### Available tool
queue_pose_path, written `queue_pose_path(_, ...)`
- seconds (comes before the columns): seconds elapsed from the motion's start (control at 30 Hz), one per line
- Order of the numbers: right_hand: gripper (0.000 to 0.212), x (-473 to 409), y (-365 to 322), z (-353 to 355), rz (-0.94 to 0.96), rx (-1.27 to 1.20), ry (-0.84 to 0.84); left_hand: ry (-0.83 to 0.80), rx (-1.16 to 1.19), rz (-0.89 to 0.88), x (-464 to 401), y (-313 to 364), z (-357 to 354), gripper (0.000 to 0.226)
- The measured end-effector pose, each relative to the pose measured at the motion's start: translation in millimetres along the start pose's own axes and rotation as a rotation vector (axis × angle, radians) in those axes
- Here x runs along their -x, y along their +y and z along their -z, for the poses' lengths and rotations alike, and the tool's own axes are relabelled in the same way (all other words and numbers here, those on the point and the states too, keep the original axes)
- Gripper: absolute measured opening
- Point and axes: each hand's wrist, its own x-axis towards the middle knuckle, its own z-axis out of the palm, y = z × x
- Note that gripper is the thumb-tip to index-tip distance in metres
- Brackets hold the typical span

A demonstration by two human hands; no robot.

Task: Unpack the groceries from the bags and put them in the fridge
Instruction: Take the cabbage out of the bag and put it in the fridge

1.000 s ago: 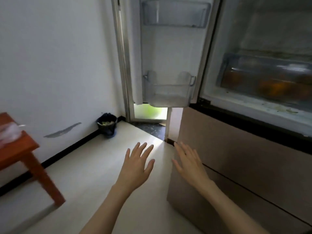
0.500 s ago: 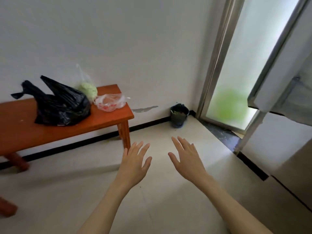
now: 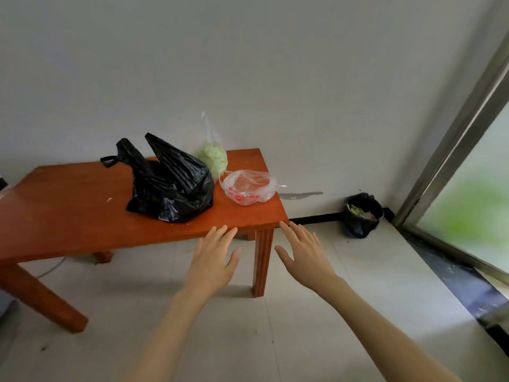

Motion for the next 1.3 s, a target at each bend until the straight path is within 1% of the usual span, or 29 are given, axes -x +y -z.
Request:
queue_pose_path(0.2, 0.060, -81.3, -27.6, -19.8, 0.023, 0.003, -0.095, -0.039, 0.024, 0.068, -49.0, -69.1, 3.2, 0.051)
queue_pose_path(0.4, 0.058, -168.9, -68.7, -52.3, 0.023, -0.010, -0.072, 0.000, -0.013, 0.059, -121.5, -154.1, 29.9, 0.049)
queue_pose_path(0.57, 0.059, -239.0, -119.5, -78.8, -0.019, -0.058, -0.061, -0.038, -0.028, 0.008, -182.3, -222.2, 63.7, 0.048)
queue_pose_path(0.67, 0.057, -275.2, -147.9, -84.2, -0.012, -0.086, -0.051, -0.024, -0.051, -0.023, -220.8, -252.3, 83.8, 0.048)
queue_pose_path(0.8, 0.057, -318.9, -164.3, -91.2, -0.013, -0.078, -0.022, -0.014, -0.028, -0.098, -263.4, -272.4, 96.7, 0.048)
queue_pose_path(1.03, 0.054, -395.7, -163.9, -102.5, -0.050, -0.137, -0.008, 0.018, 0.002, -0.197, -340.9, -286.6, 93.8, 0.045)
queue_pose_path(1.17, 0.045, -458.9, -160.4, -100.5, -0.065, -0.208, 0.120, 0.068, -0.023, -0.265, -400.2, -288.4, 97.3, 0.043)
queue_pose_path(1.3, 0.036, -535.3, -161.7, -92.0, -0.028, -0.255, 0.253, 0.099, -0.018, -0.282, -471.9, -288.5, 103.2, 0.043)
